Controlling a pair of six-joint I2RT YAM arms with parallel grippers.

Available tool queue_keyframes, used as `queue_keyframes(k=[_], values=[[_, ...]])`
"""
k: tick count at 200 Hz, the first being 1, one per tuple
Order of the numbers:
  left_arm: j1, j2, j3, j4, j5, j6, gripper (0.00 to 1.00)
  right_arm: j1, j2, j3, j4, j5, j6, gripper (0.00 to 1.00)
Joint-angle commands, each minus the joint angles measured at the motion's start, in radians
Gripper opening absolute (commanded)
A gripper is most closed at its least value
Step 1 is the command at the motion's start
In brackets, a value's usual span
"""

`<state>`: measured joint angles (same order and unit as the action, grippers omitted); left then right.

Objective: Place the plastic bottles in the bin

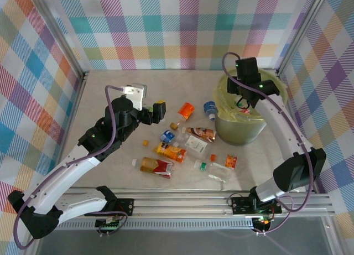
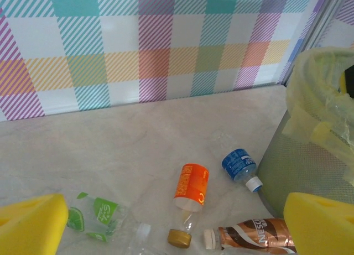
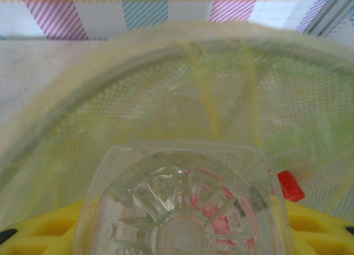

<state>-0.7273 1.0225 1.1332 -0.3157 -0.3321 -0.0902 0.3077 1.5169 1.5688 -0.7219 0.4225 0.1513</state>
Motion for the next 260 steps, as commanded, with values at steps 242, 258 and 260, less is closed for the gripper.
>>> queue_keyframes(k=[242, 258, 260], values=[[0.013, -0.015, -0.013, -0.026, -0.023, -0.031, 1.0, -0.015, 0.115, -0.121, 0.074, 0.001, 0.113, 0.86], [0.014, -0.014, -0.014, -0.028, -0.027, -0.035, 1.0, -0.015, 0.091, -0.11, 0.059, -0.004, 0.113, 0.91], [0.015, -0.014, -0.013, -0.029, -0.026, -0.036, 1.0, -0.015, 0.088, -0.108, 0.057, -0.004, 0.114, 0.92]])
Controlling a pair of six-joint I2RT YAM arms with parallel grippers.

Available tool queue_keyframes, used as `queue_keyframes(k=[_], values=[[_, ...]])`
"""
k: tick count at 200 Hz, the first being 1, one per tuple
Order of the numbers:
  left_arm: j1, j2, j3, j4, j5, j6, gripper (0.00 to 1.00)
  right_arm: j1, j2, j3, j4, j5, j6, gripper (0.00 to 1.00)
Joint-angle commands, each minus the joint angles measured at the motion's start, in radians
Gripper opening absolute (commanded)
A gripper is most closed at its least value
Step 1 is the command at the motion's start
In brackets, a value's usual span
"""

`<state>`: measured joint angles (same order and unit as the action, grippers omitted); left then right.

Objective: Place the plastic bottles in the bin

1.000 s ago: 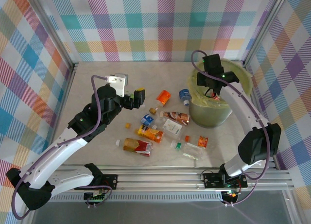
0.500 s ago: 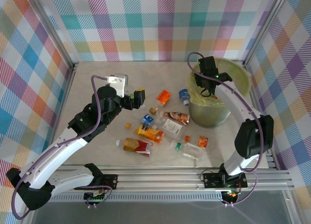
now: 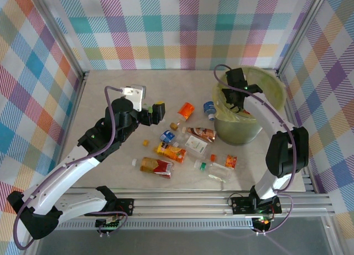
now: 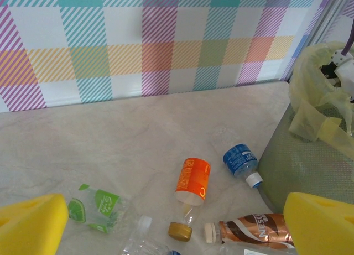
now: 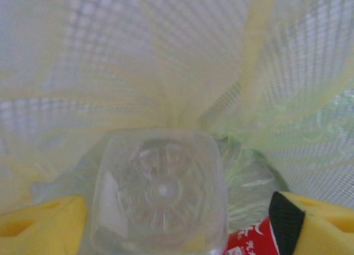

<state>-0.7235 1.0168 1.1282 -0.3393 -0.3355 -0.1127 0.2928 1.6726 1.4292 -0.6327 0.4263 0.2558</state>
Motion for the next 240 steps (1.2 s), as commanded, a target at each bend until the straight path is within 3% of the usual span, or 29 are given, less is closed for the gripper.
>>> queue_keyframes(k=[1, 23, 90, 160, 240], values=[[0.012, -0.008, -0.008, -0.005, -0.022, -0.014, 1.0, 0.0, -0.07, 0.033, -0.033, -0.008, 0.009, 0.92], [0.011, -0.01, -0.01, -0.011, -0.027, -0.023, 1.0, -0.001, -0.109, 0.057, -0.055, -0.02, 0.007, 1.0], [0.016, -0.016, -0.018, -0.066, -0.096, -0.101, 1.0, -0.001, -0.22, 0.18, -0.163, -0.091, -0.009, 1.0], [0.095, -0.031, -0.043, -0.305, -0.183, -0.407, 1.0, 0.001, -0.338, 0.219, -0.227, -0.257, 0.028, 1.0], [0.169, -0.093, -0.192, -0.456, -0.017, -0.747, 1.0, 0.0, -0.428, 0.171, -0.231, -0.34, 0.045, 1.0]])
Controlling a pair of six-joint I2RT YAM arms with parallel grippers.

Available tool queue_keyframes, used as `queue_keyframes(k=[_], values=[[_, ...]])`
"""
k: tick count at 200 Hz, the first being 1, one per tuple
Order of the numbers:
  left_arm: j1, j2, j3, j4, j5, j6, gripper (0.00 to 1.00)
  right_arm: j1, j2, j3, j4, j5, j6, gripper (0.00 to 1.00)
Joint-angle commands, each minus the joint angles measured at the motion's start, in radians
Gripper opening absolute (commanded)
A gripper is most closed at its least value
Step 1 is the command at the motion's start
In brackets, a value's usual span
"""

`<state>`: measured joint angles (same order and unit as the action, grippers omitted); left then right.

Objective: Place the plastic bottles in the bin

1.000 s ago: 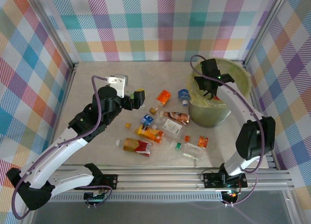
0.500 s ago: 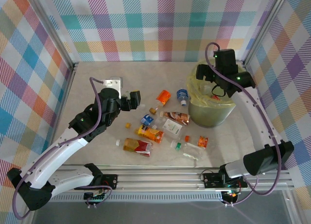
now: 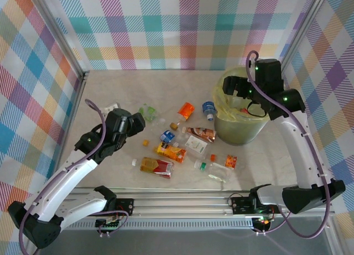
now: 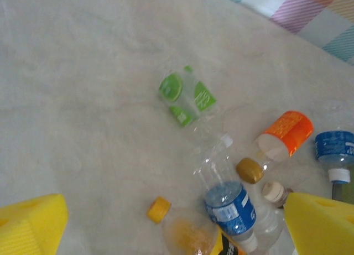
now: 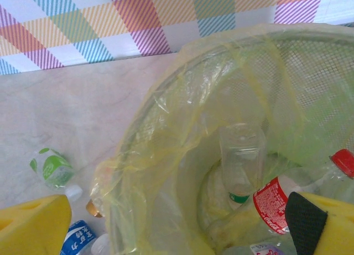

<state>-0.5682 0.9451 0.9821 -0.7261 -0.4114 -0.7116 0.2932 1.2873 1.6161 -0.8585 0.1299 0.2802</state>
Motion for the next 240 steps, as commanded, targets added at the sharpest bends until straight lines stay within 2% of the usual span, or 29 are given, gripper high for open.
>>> queue_keyframes(k=[1, 78, 106, 135, 169, 240], values=[[0.014, -0.022, -0.047, -0.07, 0.061, -0.152, 1.0, 0.0, -0.044, -0.018, -0.005, -0.044, 0.021, 1.0], [0.023, 0.007, -0.179, -0.147, 0.204, -0.38, 1.0, 0.001, -0.09, -0.106, 0.027, -0.065, 0.026, 1.0], [0.028, 0.015, -0.242, -0.153, 0.307, -0.477, 1.0, 0.001, -0.097, -0.132, 0.046, -0.068, 0.024, 1.0], [0.028, 0.004, -0.337, -0.08, 0.409, -0.584, 1.0, 0.0, -0.104, -0.156, 0.063, -0.077, 0.016, 1.0], [0.009, 0.0, -0.423, 0.026, 0.458, -0.679, 1.0, -0.001, -0.119, -0.177, 0.071, -0.087, 0.004, 1.0], [-0.044, 0.132, -0.405, 0.148, 0.491, -0.7, 1.0, 0.0, -0.155, -0.214, 0.075, -0.087, -0.022, 1.0]])
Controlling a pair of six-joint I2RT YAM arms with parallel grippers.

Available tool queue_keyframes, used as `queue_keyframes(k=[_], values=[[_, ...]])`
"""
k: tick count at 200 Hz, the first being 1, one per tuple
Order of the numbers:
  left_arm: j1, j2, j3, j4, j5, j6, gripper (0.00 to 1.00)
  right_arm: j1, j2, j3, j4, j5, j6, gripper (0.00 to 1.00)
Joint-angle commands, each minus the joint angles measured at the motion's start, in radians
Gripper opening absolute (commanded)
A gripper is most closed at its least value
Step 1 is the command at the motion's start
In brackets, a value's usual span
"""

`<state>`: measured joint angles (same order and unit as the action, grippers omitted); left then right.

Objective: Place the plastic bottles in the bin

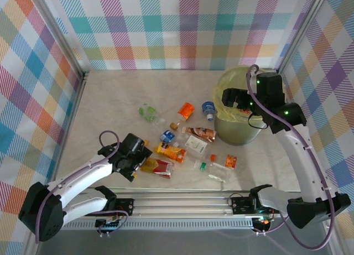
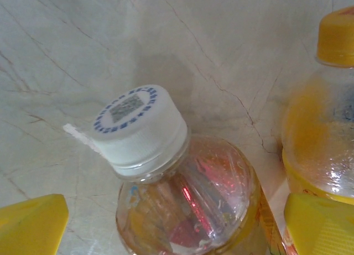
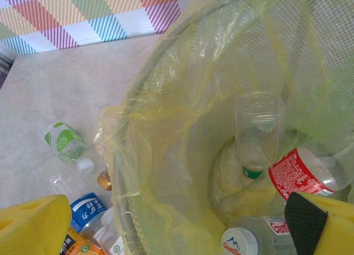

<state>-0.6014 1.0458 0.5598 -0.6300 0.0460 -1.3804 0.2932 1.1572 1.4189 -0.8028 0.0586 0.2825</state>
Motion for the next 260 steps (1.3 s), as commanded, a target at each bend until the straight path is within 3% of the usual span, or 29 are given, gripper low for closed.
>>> queue_keyframes(k=[1, 89, 201, 260], values=[[-0.012, 0.034, 0.017, 0.054, 0.034, -0.033, 1.0, 0.0, -0.025, -0.018, 0.019, -0.014, -0.025, 1.0], [-0.029, 0.1, -0.034, 0.147, 0.059, -0.117, 0.97, -0.001, -0.02, -0.029, 0.035, -0.029, -0.029, 1.0], [-0.028, 0.181, -0.04, 0.236, 0.066, -0.162, 0.61, -0.001, -0.033, -0.046, 0.037, -0.016, -0.032, 1.0], [-0.019, 0.103, 0.006, 0.136, 0.018, -0.146, 0.52, -0.001, -0.04, -0.048, 0.036, -0.01, -0.036, 1.0]])
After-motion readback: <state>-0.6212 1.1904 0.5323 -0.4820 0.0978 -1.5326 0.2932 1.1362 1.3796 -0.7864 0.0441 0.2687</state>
